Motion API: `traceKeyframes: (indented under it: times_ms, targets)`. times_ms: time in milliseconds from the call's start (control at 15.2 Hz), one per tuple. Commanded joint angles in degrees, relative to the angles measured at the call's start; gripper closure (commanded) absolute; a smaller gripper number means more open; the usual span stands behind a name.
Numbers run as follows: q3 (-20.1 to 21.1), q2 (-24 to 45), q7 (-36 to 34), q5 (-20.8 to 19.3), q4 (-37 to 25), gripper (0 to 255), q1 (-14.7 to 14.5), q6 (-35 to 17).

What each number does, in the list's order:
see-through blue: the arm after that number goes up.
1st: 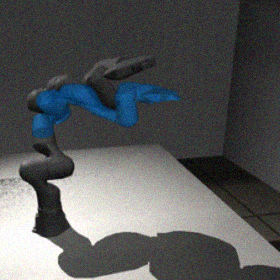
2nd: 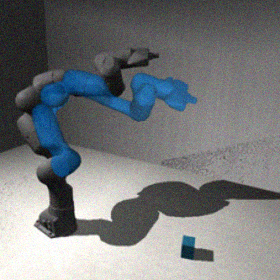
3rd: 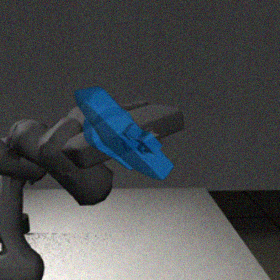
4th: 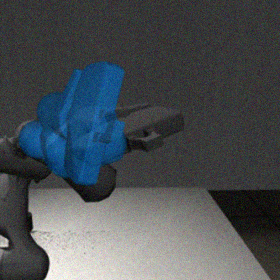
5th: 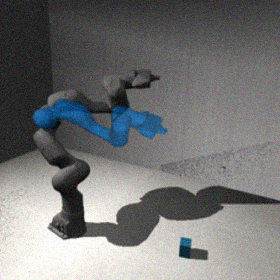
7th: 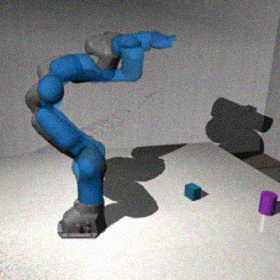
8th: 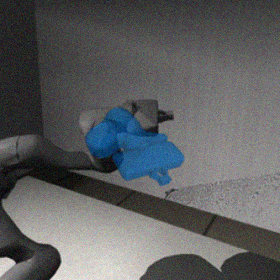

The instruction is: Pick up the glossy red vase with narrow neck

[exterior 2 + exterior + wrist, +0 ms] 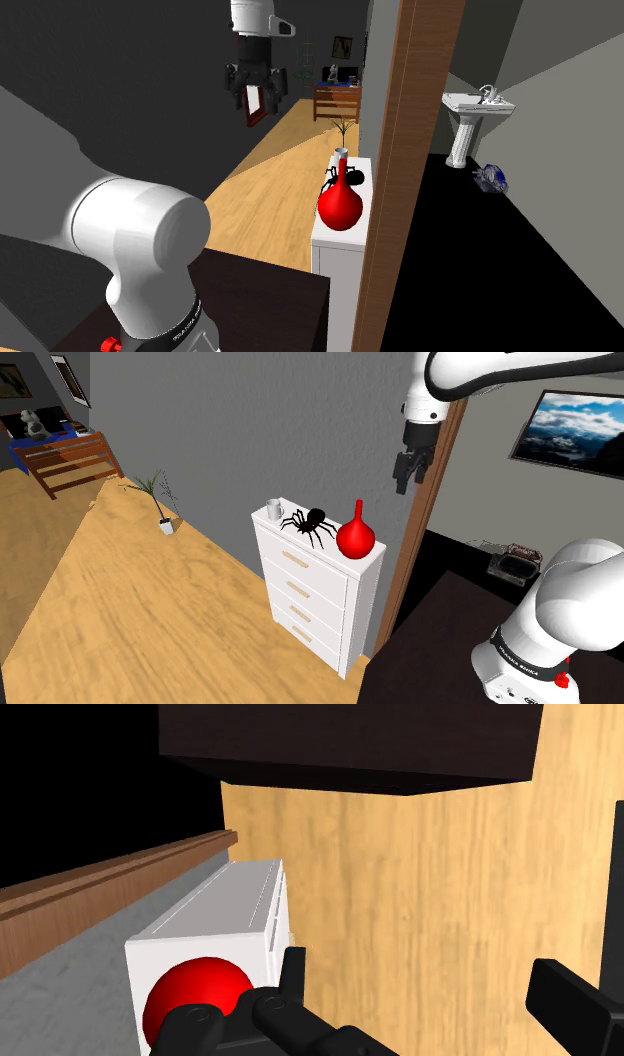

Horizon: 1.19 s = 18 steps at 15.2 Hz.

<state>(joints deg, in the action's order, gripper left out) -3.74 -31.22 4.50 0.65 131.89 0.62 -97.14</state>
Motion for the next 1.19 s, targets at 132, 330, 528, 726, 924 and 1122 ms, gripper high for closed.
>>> traceKeyframes:
  times_ms: [132,330,528,726,924,1122]
  targets:
    - [-2.13,7.18,3.31,-1.07,-1.46,0,0.63,-5.58]
    - [-3.51,13.02,5.63,-1.39,-3.58,0,1.01,-9.18]
    - [-4.76,19.10,7.95,-1.35,-6.37,0,1.38,-12.34]
    - [-5.83,25.37,10.28,-0.95,-9.84,0,1.80,-15.00]
    - [-6.66,31.79,12.59,-0.23,-13.99,0,2.35,-17.11]
    - [-7.21,38.32,14.84,0.71,-18.84,0,3.08,-18.63]
